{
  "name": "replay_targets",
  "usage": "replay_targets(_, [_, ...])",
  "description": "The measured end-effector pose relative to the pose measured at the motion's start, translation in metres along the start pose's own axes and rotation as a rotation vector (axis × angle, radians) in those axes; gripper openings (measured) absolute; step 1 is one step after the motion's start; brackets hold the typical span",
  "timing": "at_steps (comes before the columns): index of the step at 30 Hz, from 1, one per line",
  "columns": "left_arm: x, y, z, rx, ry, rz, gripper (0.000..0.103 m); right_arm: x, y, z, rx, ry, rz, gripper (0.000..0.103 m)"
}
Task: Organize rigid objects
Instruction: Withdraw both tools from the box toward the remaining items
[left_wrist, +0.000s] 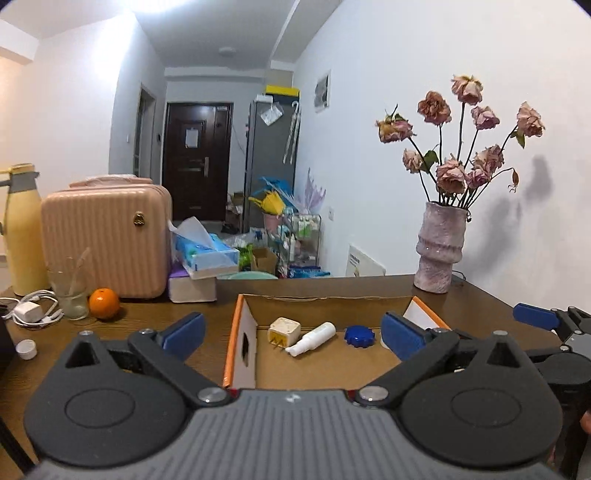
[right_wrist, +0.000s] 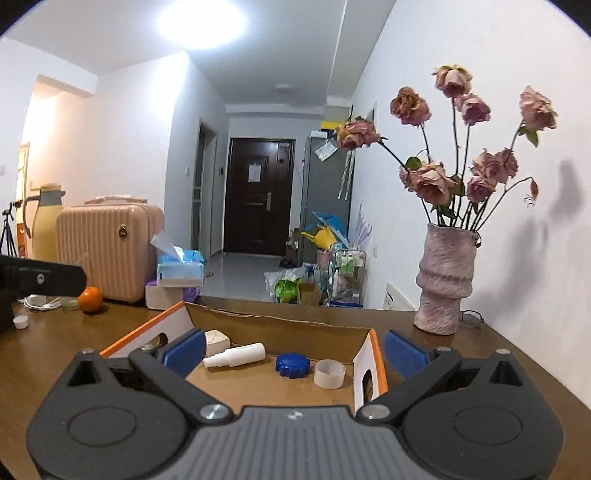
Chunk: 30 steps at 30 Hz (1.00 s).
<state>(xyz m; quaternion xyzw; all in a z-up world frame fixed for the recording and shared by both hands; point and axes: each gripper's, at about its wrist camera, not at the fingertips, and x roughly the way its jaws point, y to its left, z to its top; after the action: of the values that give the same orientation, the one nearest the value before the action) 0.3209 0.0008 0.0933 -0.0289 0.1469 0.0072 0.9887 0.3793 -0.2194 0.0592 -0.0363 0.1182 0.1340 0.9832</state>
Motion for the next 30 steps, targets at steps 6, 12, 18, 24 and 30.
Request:
replay_targets(6, [-0.02,0.008,-0.011,0.01,0.002,0.041,0.103,-0.023,0.003,-0.009,0.05,-0.006,0.017,0.103])
replay_targets(12, [-0.041,0.01,-0.026,-0.011,-0.005,0.06,0.103,-0.05,0.003,-0.021,0.097,0.0,0.009,0.103])
replay_targets(18, [-0.079,0.007,-0.066,0.015,-0.003,0.026,0.103,-0.104,0.002,-0.047,0.136,0.005,-0.029,0.103])
replay_targets(24, [-0.133,-0.004,-0.135,0.078,0.001,0.037,0.103,-0.155,0.009,-0.101,0.088,0.02,0.006,0.103])
replay_targets(30, [-0.164,-0.009,-0.179,0.075,0.118,-0.032,0.103,-0.203,0.025,-0.158,0.024,0.021,-0.085,0.103])
